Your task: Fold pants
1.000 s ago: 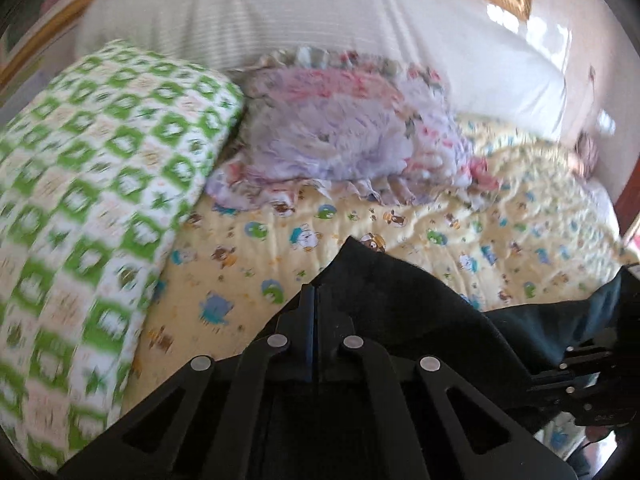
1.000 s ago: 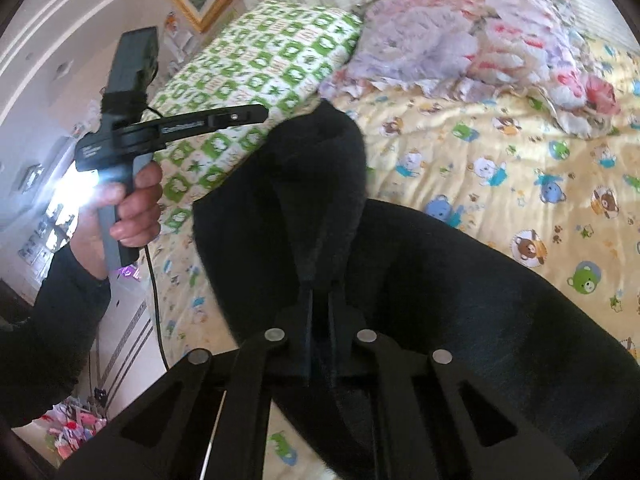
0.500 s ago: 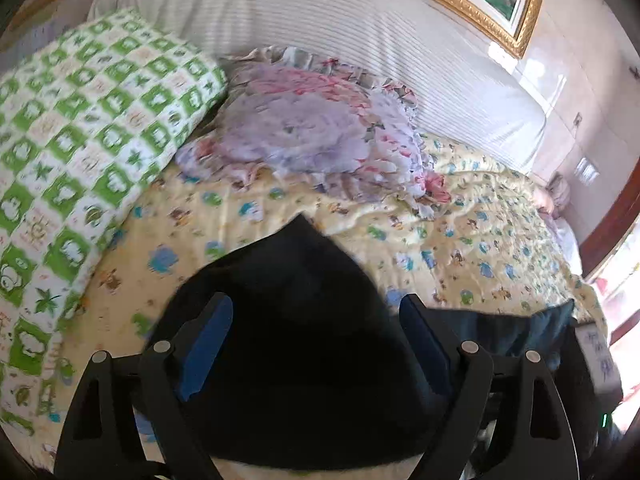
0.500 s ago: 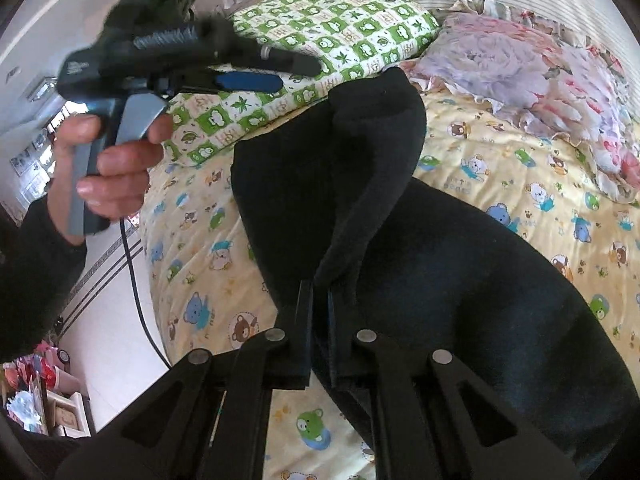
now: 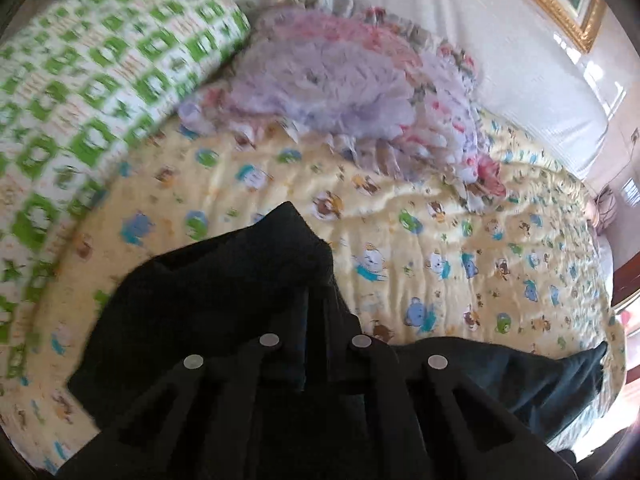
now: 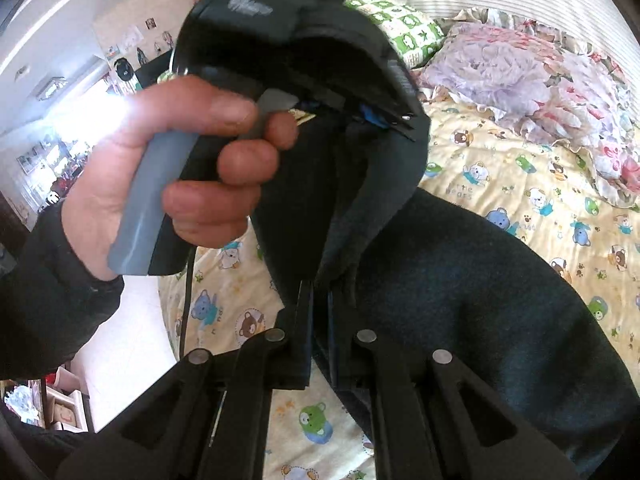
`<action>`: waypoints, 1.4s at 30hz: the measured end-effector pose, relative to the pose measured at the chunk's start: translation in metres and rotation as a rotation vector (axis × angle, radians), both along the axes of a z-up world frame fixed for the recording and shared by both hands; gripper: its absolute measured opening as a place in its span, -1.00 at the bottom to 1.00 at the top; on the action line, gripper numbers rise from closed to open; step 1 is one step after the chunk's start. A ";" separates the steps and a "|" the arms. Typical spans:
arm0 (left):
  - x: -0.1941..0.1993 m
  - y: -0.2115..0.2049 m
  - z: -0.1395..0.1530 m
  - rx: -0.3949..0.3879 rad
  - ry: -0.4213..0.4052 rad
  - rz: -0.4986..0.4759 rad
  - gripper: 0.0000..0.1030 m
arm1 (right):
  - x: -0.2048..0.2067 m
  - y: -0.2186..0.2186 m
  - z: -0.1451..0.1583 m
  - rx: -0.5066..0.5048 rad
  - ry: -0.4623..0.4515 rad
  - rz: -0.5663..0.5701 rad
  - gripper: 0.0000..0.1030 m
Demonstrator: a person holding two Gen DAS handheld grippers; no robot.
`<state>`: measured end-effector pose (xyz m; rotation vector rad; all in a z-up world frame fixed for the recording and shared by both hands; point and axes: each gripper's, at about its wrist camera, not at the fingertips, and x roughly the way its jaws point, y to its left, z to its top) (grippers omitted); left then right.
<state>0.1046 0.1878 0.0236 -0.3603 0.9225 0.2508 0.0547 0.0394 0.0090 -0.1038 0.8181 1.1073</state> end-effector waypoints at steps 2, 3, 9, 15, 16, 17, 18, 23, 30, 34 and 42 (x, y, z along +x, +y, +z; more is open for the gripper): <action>-0.018 0.003 0.010 -0.002 -0.053 0.012 -0.93 | -0.003 -0.001 0.002 0.011 -0.012 0.010 -0.86; -0.035 0.007 0.016 0.003 -0.090 0.033 -0.93 | -0.004 -0.001 0.003 0.011 -0.022 0.018 -0.86; -0.115 0.031 0.020 -0.088 -0.231 0.145 -0.93 | -0.022 0.008 0.002 -0.023 -0.100 0.070 -0.86; -0.158 0.063 -0.036 -0.234 -0.202 0.247 -0.91 | -0.016 0.011 -0.009 -0.033 -0.050 0.063 -0.85; -0.161 0.066 -0.044 -0.245 -0.185 0.260 -0.91 | -0.015 0.012 -0.011 -0.037 -0.036 0.062 -0.84; -0.164 0.069 -0.050 -0.255 -0.175 0.270 -0.91 | -0.014 0.013 -0.013 -0.040 -0.018 0.057 -0.81; -0.168 0.070 -0.055 -0.261 -0.172 0.279 -0.89 | -0.013 0.014 -0.014 -0.041 -0.003 0.058 -0.79; -0.183 0.070 -0.051 -0.209 -0.174 0.304 -0.75 | -0.012 0.007 -0.016 -0.018 0.050 0.044 -0.79; -0.190 0.079 -0.027 -0.167 -0.219 0.356 0.15 | -0.004 -0.044 -0.007 0.080 0.130 -0.093 -0.78; -0.183 0.083 -0.030 -0.219 -0.207 0.363 0.27 | 0.017 -0.084 -0.006 0.133 0.197 -0.207 -0.71; -0.146 0.090 -0.056 -0.244 -0.083 0.378 0.31 | 0.092 -0.099 0.007 0.120 0.248 -0.379 -0.40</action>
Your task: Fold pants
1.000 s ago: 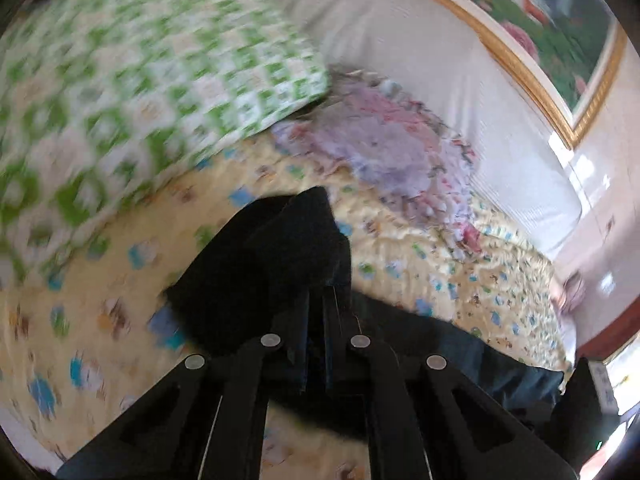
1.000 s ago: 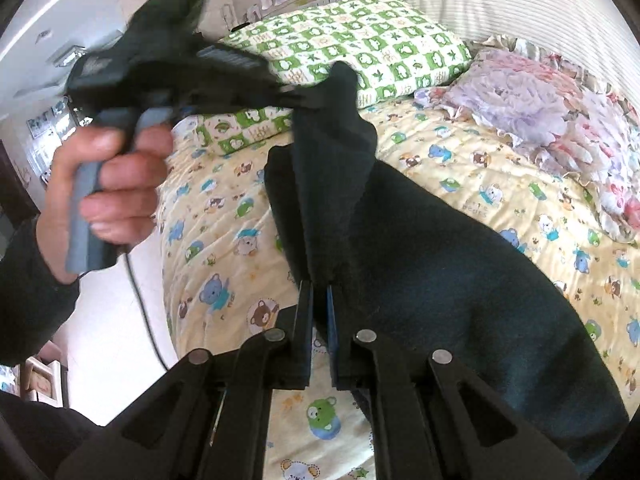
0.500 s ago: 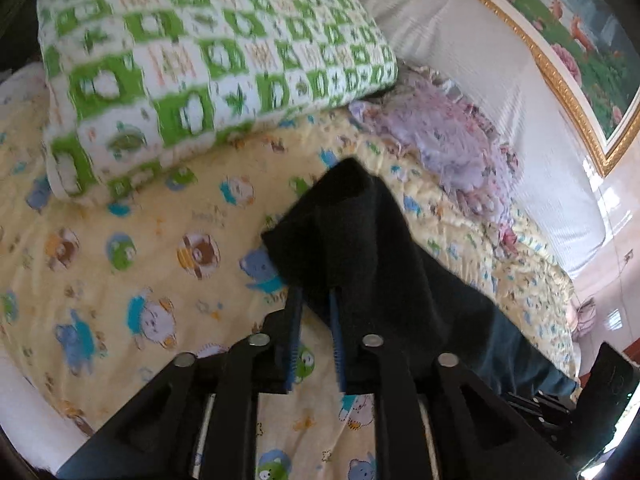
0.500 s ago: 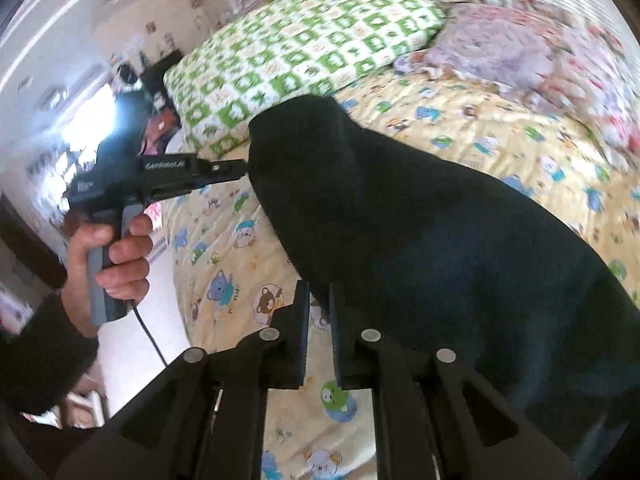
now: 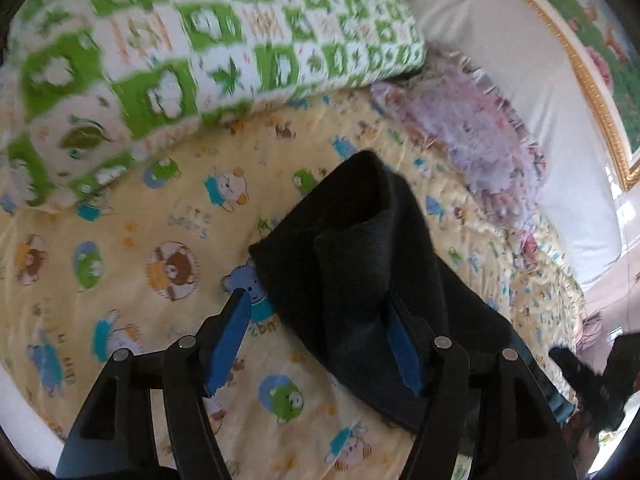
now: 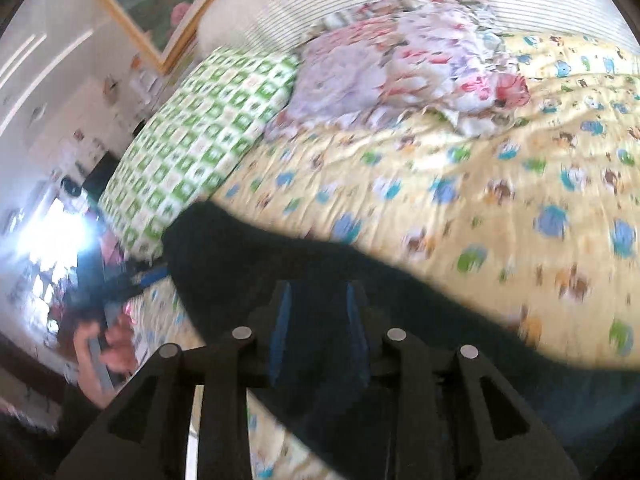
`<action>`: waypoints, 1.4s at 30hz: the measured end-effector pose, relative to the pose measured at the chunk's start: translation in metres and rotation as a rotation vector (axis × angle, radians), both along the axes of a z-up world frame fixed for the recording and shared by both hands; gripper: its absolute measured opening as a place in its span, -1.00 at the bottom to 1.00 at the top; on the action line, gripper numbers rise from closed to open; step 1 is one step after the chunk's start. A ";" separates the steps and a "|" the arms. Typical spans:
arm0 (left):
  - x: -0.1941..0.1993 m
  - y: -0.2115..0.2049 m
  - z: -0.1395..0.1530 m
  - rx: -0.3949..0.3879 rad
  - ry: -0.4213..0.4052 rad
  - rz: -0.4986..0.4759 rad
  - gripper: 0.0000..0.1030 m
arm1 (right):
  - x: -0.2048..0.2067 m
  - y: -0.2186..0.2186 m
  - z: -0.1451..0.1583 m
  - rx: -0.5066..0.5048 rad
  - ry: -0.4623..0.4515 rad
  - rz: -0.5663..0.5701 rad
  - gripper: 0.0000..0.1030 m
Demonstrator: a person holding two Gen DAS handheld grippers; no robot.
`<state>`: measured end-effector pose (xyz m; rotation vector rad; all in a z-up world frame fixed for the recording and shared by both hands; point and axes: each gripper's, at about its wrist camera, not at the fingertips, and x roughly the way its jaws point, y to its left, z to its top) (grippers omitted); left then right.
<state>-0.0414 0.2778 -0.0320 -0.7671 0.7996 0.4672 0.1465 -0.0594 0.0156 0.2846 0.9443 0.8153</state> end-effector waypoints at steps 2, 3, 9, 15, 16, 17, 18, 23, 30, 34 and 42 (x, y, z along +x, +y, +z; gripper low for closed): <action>0.009 0.003 -0.006 -0.014 0.012 -0.006 0.31 | 0.025 0.015 -0.004 -0.021 0.030 0.005 -0.40; 0.011 0.003 -0.007 -0.009 0.016 -0.010 0.30 | 0.033 0.023 -0.008 -0.032 0.042 0.013 -0.40; 0.030 0.002 -0.013 0.043 0.013 -0.064 -0.03 | 0.070 0.066 -0.046 -0.131 0.142 0.100 -0.40; 0.017 0.002 -0.013 0.031 -0.100 -0.100 -0.47 | 0.038 0.080 -0.055 -0.179 0.082 0.241 -0.40; 0.014 0.001 -0.011 0.030 -0.118 -0.102 -0.51 | 0.035 0.079 -0.055 -0.178 0.074 0.242 -0.40; 0.011 -0.001 -0.009 0.027 -0.138 -0.104 -0.56 | 0.034 0.078 -0.056 -0.175 0.069 0.238 -0.40; 0.008 -0.002 -0.007 0.021 -0.159 -0.107 -0.61 | 0.035 0.078 -0.058 -0.172 0.076 0.237 -0.40; -0.010 -0.010 0.007 -0.029 -0.258 -0.107 -0.67 | 0.035 0.079 -0.061 -0.157 0.095 0.273 -0.44; -0.046 -0.020 0.061 0.061 -0.382 -0.086 -0.68 | 0.012 0.072 0.007 -0.212 -0.235 0.123 -0.92; -0.033 -0.015 0.048 0.136 -0.294 -0.086 -0.68 | 0.006 0.088 0.014 -0.265 -0.353 0.060 -0.92; -0.026 0.016 -0.015 0.075 -0.168 -0.079 -0.56 | 0.011 0.102 -0.051 -0.281 -0.175 0.078 -0.88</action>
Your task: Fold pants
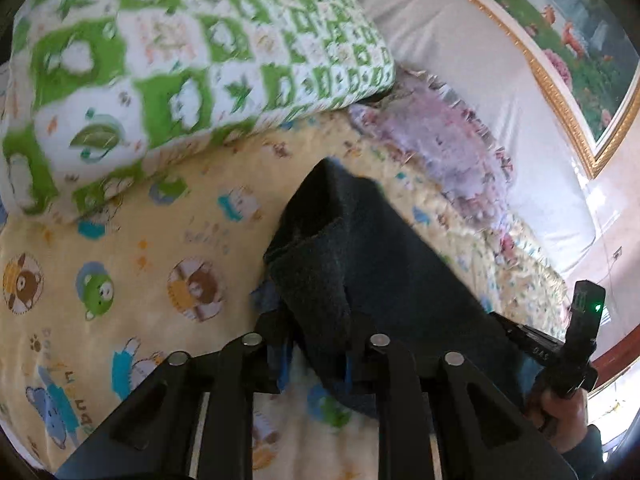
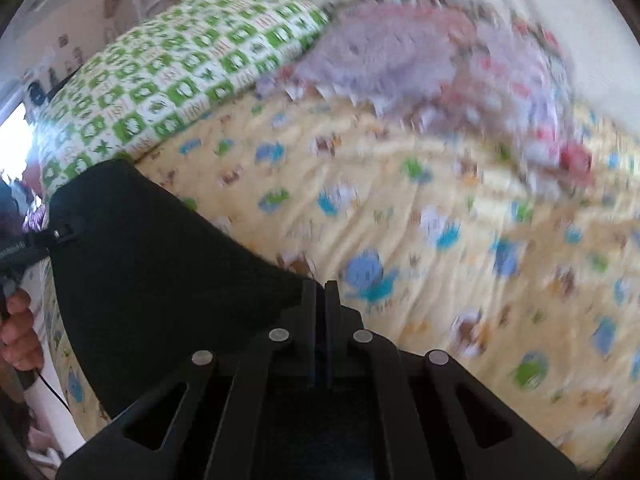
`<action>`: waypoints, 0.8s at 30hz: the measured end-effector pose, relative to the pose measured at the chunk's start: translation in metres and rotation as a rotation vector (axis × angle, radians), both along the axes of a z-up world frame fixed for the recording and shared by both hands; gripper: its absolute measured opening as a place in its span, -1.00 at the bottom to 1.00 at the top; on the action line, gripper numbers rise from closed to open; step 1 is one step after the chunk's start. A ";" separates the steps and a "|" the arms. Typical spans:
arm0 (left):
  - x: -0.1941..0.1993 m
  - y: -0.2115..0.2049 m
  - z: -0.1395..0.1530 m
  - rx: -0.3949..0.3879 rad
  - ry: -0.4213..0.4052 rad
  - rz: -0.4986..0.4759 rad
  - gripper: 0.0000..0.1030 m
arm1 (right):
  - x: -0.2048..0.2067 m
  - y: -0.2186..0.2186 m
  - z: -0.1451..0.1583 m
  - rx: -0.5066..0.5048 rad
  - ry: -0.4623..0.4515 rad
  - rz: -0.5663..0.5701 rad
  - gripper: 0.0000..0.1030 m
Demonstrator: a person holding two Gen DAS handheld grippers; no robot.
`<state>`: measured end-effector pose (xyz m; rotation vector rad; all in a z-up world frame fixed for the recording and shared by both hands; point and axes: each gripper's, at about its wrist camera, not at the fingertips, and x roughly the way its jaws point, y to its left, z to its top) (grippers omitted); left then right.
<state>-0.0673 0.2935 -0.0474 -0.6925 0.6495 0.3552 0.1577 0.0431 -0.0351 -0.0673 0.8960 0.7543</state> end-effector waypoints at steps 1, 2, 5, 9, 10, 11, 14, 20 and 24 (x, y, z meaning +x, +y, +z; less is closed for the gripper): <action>-0.002 0.001 0.000 0.000 -0.001 -0.001 -0.52 | 0.001 -0.005 0.000 0.021 0.005 -0.018 -0.86; -0.004 0.000 0.002 0.011 0.002 0.002 -0.44 | -0.001 -0.009 0.002 0.032 0.005 -0.033 -0.83; -0.007 -0.002 0.015 0.083 0.033 0.042 -0.13 | -0.004 -0.031 0.015 0.082 -0.002 -0.081 -0.79; -0.025 -0.004 0.037 0.138 0.010 0.098 0.00 | -0.019 -0.072 0.032 0.139 -0.016 -0.146 -0.79; -0.027 -0.004 0.041 0.142 0.008 0.100 0.00 | -0.023 -0.084 0.034 0.156 -0.013 -0.159 -0.79; -0.029 -0.006 0.045 0.144 0.000 0.097 0.00 | -0.030 -0.101 0.038 0.178 -0.013 -0.180 -0.79; -0.026 -0.019 0.059 0.161 -0.014 0.071 0.07 | -0.046 -0.137 0.047 0.196 -0.028 -0.239 -0.79; 0.009 -0.068 0.081 0.166 -0.059 -0.089 0.16 | -0.078 -0.207 0.046 0.203 -0.009 -0.375 -0.65; 0.046 -0.114 0.092 0.173 -0.070 -0.229 0.23 | -0.105 -0.252 0.041 0.210 -0.008 -0.468 -0.32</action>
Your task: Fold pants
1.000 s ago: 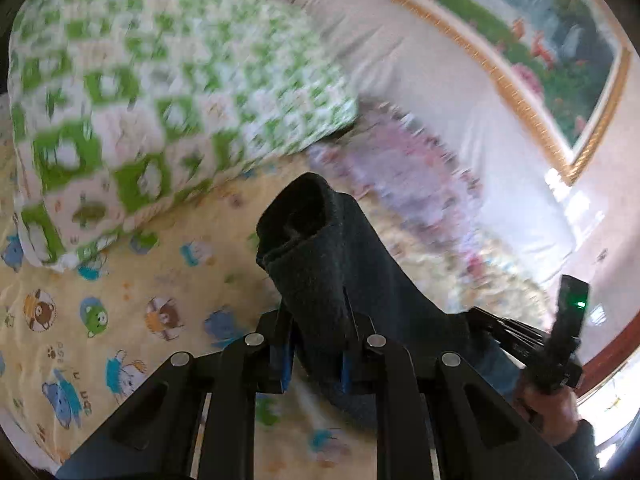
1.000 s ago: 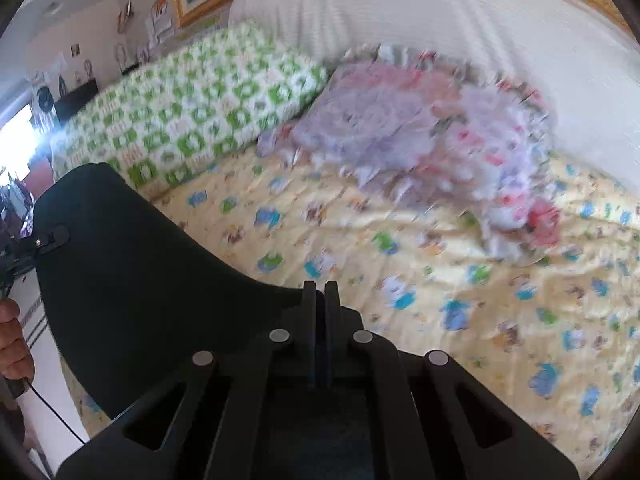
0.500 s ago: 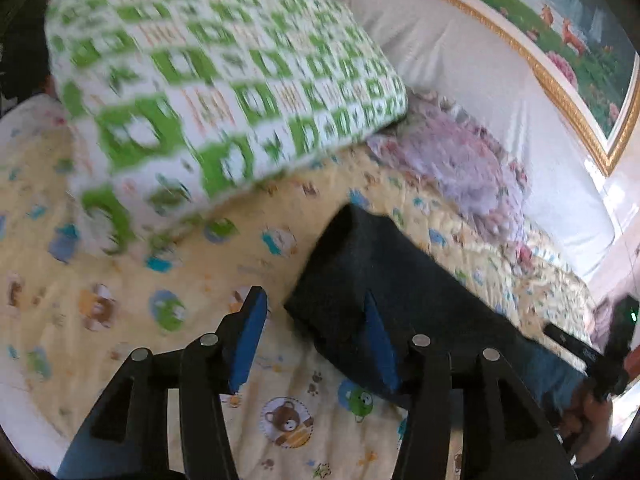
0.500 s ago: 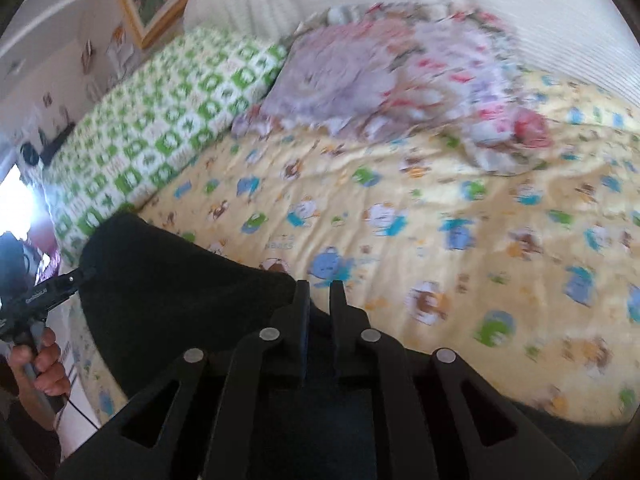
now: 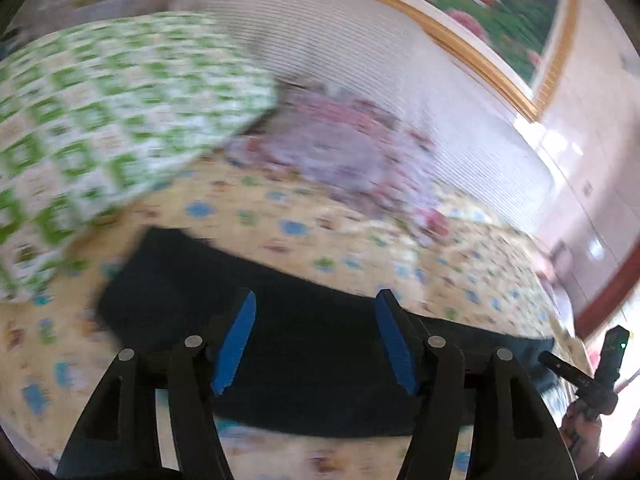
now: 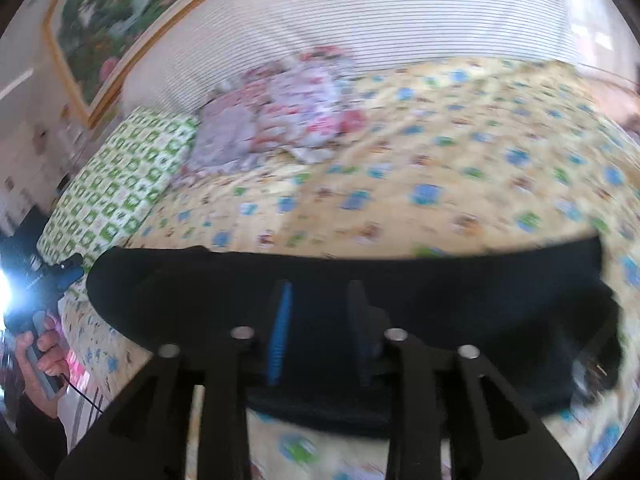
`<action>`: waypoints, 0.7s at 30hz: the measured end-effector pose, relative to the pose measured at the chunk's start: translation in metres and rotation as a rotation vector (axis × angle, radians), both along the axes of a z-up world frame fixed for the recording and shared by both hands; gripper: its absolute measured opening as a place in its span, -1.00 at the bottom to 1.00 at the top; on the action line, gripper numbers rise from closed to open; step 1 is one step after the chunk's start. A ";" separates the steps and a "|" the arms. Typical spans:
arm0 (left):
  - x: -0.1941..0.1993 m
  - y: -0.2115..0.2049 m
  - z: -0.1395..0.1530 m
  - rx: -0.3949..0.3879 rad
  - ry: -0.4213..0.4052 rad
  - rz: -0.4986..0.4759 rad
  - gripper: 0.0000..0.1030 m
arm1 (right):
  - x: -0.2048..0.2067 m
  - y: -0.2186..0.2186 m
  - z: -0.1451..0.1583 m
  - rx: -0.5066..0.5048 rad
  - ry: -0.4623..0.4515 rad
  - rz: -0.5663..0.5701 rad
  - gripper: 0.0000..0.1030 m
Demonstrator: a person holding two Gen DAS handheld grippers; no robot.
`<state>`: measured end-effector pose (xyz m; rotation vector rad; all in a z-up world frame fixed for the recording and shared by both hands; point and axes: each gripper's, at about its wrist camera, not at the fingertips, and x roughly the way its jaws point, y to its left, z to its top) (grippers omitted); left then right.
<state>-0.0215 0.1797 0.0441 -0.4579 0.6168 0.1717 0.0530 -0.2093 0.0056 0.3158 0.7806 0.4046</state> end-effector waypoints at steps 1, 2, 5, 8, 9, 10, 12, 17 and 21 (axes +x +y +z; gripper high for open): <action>0.011 -0.014 0.001 0.001 0.005 -0.041 0.23 | -0.006 -0.011 -0.001 0.001 0.002 -0.026 -0.32; 0.021 -0.025 0.002 0.001 0.011 -0.076 0.24 | -0.010 -0.019 -0.002 0.005 0.006 -0.043 -0.32; 0.043 -0.066 0.006 0.017 0.019 -0.186 0.24 | -0.026 -0.045 -0.005 0.026 0.014 -0.103 -0.32; 0.062 -0.101 0.007 0.028 0.032 -0.282 0.24 | -0.037 -0.065 -0.009 0.035 0.024 -0.150 -0.31; 0.066 -0.108 0.008 0.028 0.035 -0.302 0.25 | -0.041 -0.072 -0.011 0.039 0.028 -0.162 -0.31; 0.074 -0.122 0.008 0.024 0.044 -0.341 0.26 | -0.044 -0.077 -0.013 0.044 0.033 -0.175 -0.31; 0.086 -0.141 0.007 0.018 0.058 -0.394 0.30 | -0.050 -0.088 -0.017 0.056 0.040 -0.197 -0.31; 0.105 -0.181 0.006 0.052 0.081 -0.495 0.32 | -0.060 -0.107 -0.026 0.073 0.059 -0.244 -0.30; 0.123 -0.212 0.008 0.064 0.098 -0.585 0.35 | -0.063 -0.121 -0.032 0.095 0.066 -0.284 -0.30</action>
